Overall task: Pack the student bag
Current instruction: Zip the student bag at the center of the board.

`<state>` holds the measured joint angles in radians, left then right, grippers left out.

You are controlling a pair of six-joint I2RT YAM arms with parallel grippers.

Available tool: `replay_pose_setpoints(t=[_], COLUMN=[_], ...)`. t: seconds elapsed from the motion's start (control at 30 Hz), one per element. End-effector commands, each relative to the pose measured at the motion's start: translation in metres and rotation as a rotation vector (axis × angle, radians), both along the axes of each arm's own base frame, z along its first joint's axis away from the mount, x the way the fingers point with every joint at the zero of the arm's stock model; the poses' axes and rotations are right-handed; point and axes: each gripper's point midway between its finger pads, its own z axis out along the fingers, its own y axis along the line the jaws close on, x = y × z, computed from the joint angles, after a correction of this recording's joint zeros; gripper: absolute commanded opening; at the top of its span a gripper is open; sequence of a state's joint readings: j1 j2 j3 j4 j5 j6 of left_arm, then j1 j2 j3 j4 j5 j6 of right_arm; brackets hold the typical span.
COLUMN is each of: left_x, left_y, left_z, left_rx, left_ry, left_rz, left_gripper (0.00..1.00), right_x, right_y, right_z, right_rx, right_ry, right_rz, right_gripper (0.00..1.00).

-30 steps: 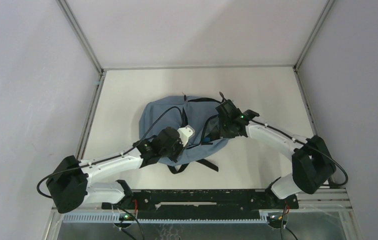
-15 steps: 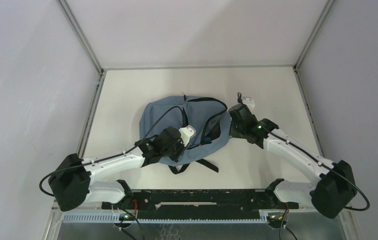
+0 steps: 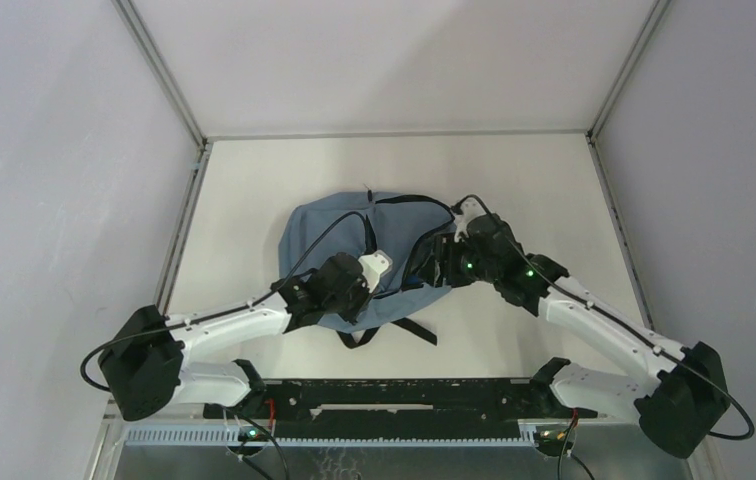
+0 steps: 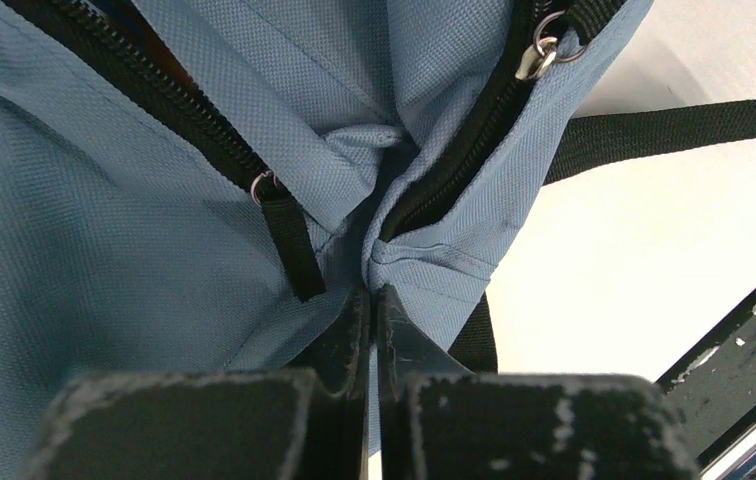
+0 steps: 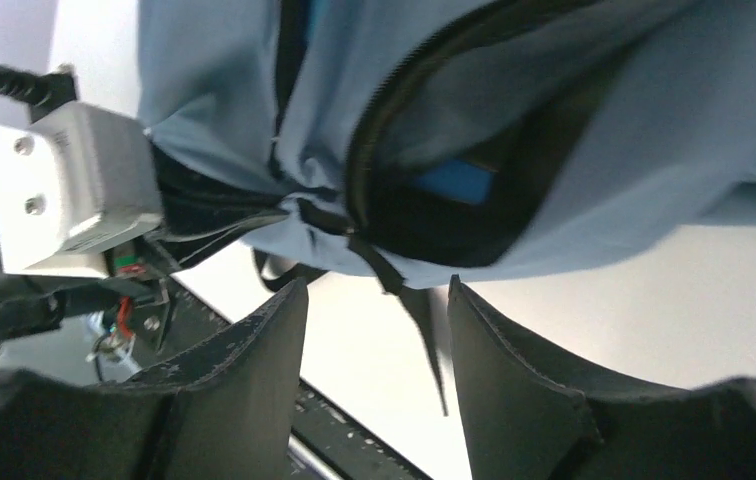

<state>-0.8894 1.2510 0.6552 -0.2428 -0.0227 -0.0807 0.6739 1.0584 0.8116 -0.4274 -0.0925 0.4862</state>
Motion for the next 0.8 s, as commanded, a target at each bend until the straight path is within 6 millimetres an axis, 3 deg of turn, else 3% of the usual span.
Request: replay_pose_setpoints(t=[0.0,0.33,0.77], left_x=[0.006,0.006,0.006], left_y=[-0.012,-0.010,-0.010], left_z=[0.016,0.015,0.014], left_rx=[-0.037,-0.032,-0.030], left_ry=[0.000,0.001,0.004], left_rz=[0.007,0.004,0.006], left_gripper=[0.00,0.00,0.00], right_x=[-0.009,-0.015,-0.009], right_y=[0.040,0.052,0.053], right_z=[0.013,-0.019,-0.021], right_rx=[0.141,0.110,0.103], right_ry=[0.013,0.127,0.115], right_rz=[0.189,0.237,0.214], right_gripper=[0.62,0.63,0.61])
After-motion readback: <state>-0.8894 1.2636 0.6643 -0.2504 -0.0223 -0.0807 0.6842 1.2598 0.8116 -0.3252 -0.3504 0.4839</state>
